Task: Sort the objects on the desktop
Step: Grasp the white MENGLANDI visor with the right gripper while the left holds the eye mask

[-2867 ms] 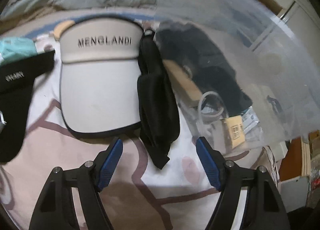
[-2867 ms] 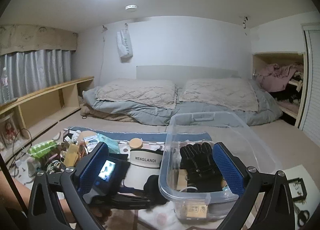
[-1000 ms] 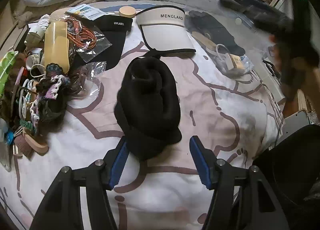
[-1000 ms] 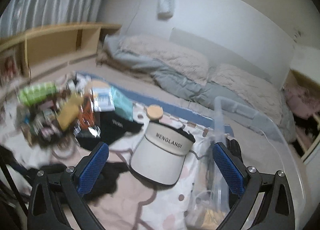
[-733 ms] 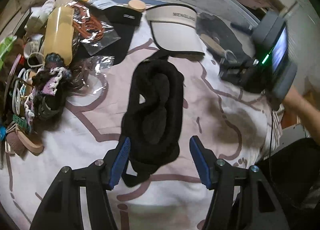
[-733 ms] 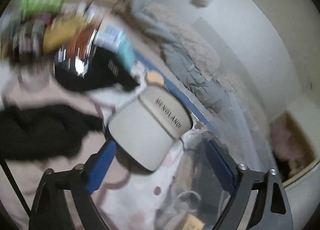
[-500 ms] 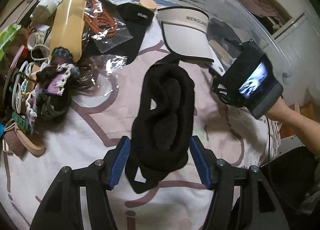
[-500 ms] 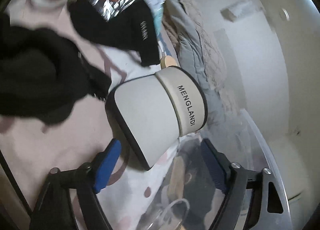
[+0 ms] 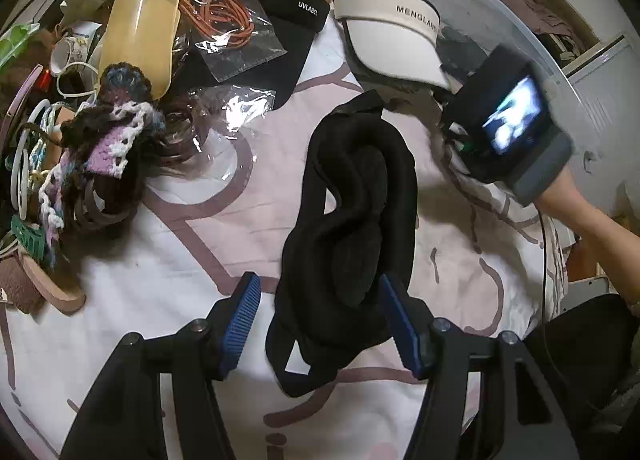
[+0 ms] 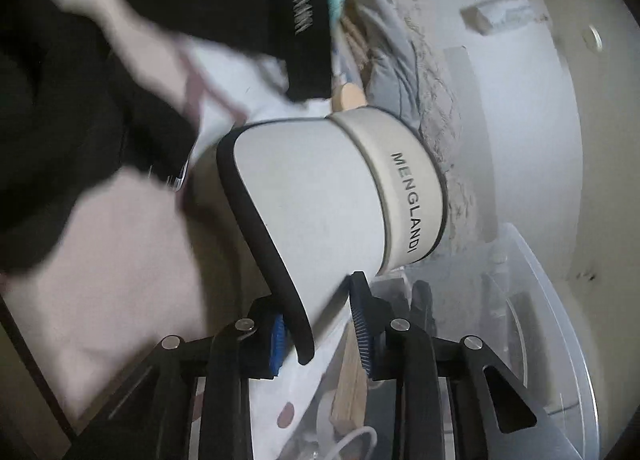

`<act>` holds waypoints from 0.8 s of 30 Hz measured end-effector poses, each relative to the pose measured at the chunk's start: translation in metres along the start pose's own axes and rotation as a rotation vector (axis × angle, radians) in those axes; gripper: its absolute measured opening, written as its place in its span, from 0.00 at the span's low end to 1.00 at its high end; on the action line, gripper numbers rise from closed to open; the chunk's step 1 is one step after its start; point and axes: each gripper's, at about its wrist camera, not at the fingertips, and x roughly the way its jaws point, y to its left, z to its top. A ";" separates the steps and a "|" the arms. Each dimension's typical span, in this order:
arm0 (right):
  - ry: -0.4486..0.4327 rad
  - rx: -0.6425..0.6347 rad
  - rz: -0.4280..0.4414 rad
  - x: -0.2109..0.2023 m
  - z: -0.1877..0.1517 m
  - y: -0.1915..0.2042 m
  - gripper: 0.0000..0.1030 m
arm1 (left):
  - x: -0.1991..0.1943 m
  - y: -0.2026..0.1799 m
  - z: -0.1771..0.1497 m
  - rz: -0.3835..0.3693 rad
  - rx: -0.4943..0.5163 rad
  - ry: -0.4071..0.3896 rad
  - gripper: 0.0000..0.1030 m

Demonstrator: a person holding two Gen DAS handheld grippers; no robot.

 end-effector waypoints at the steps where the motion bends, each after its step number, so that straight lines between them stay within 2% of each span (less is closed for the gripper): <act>1: -0.013 0.047 0.017 -0.004 0.004 -0.012 0.26 | 0.000 0.000 0.001 -0.001 -0.002 -0.002 0.60; 7: -0.047 0.294 0.135 -0.030 0.013 -0.082 0.20 | 0.002 0.000 0.004 -0.005 -0.016 -0.002 0.60; 14: -0.067 0.525 0.293 -0.077 0.002 -0.144 0.17 | -0.004 -0.015 0.010 -0.010 0.016 -0.032 0.60; 19: -0.116 0.623 0.375 -0.125 -0.014 -0.159 0.12 | -0.032 -0.040 0.023 -0.005 0.100 -0.189 0.60; 20: -0.126 0.642 0.389 -0.135 -0.019 -0.161 0.10 | -0.040 -0.049 0.025 -0.001 0.136 -0.237 0.60; 24: -0.166 0.711 0.485 -0.156 -0.032 -0.172 0.07 | -0.051 -0.077 0.032 0.035 0.260 -0.340 0.60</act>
